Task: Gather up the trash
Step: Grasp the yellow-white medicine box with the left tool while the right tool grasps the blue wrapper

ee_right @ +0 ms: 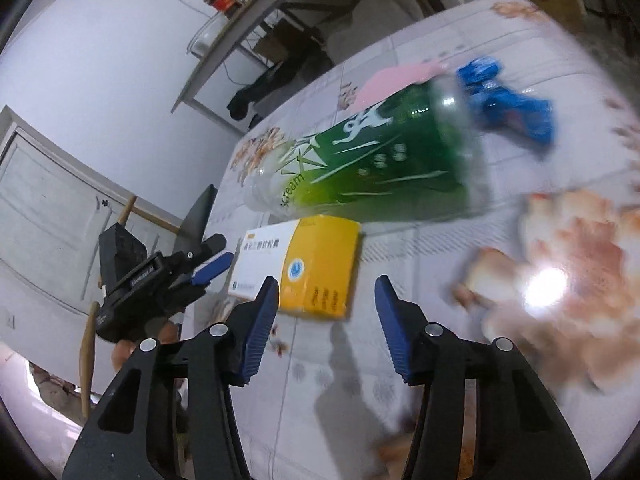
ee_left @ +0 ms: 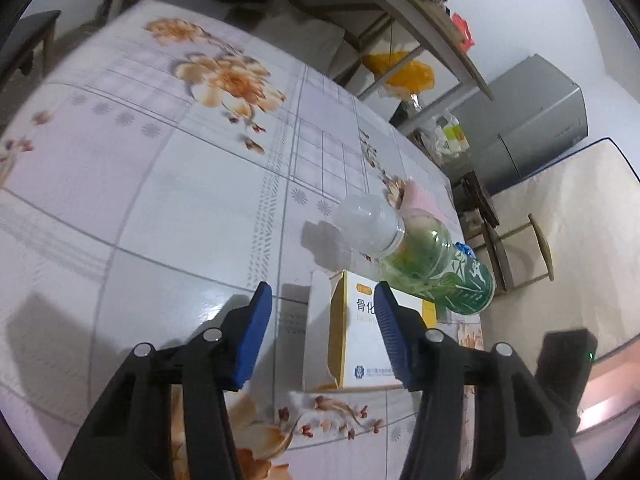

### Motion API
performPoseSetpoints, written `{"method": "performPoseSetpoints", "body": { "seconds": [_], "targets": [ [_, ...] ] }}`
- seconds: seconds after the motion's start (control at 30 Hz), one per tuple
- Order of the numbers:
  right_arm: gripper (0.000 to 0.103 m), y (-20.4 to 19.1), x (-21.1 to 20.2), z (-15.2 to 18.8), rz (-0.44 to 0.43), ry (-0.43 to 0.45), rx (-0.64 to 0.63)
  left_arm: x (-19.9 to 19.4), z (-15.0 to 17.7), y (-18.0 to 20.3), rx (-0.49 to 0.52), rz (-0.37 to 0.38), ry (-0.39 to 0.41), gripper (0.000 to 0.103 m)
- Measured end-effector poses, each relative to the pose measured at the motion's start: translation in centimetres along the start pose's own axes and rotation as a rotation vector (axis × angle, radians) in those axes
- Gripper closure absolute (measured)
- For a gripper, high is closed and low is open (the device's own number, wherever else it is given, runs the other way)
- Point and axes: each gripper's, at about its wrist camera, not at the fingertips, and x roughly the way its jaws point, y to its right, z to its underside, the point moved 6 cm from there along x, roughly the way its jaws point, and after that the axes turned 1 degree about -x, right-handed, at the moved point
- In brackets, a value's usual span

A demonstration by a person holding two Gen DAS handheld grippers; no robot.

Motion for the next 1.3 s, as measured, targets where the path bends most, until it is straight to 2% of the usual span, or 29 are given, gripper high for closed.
{"method": "performPoseSetpoints", "body": {
  "seconds": [0.2,0.3,0.53,0.67,0.8,0.93,1.0,1.07,1.13,1.17,1.3],
  "targets": [
    [0.067,-0.7,2.5,0.3,-0.066,-0.068,0.026,1.6,1.2,1.0,0.007,0.07,-0.07,0.06],
    [0.069,-0.7,2.1,0.7,-0.06,-0.072,0.015,1.3,1.9,1.6,0.022,0.072,-0.066,0.061],
    [0.073,-0.2,0.5,1.6,-0.072,-0.062,0.033,-1.8,5.1,3.2,0.022,0.12,-0.032,0.065],
    [0.072,-0.2,-0.3,1.8,-0.031,-0.043,-0.001,-4.5,7.9,5.7,0.089,0.171,-0.021,0.065],
    [0.071,0.1,-0.7,1.8,-0.005,-0.018,-0.016,-4.9,11.9,7.4,0.139,0.207,-0.114,0.065],
    [0.057,0.4,-1.9,1.5,0.028,0.033,-0.024,-4.3,16.6,9.0,0.206,0.244,-0.245,0.065],
    [0.056,0.8,-2.9,1.5,0.034,0.062,-0.019,-4.4,18.4,10.2,0.29,0.259,-0.299,0.057],
    [0.056,1.4,-4.1,1.5,0.035,0.086,-0.005,-5.2,19.4,11.5,0.4,0.247,-0.301,0.048],
    [0.055,1.7,-4.9,1.6,0.031,0.099,0.003,-6.1,19.2,12.2,0.467,0.235,-0.255,0.04],
    [0.055,1.8,-5.3,1.9,0.025,0.098,0.008,-6.6,18.8,12.5,0.487,0.227,-0.218,0.033],
    [0.052,1.9,-5.2,3.0,-0.009,0.056,0.027,-6.7,15.2,12.0,0.495,0.118,-0.07,0.019]
  ]
}}
